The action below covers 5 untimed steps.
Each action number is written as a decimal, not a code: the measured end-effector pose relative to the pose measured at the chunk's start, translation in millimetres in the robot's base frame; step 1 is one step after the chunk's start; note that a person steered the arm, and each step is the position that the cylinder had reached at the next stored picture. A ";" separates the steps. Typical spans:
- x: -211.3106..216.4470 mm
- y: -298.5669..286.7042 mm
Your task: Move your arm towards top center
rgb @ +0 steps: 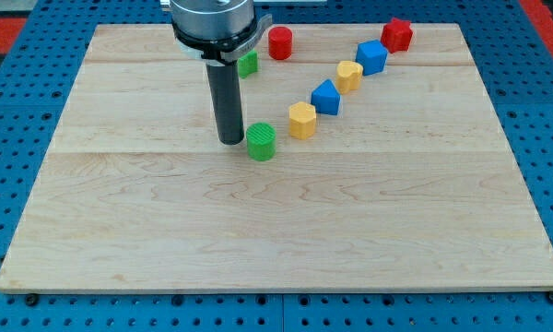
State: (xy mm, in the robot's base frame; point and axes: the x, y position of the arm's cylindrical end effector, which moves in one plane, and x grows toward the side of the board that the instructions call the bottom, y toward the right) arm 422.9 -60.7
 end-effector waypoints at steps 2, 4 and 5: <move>0.0 6.6; 0.0 15.1; 0.0 17.0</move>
State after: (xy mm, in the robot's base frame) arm 422.9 -43.7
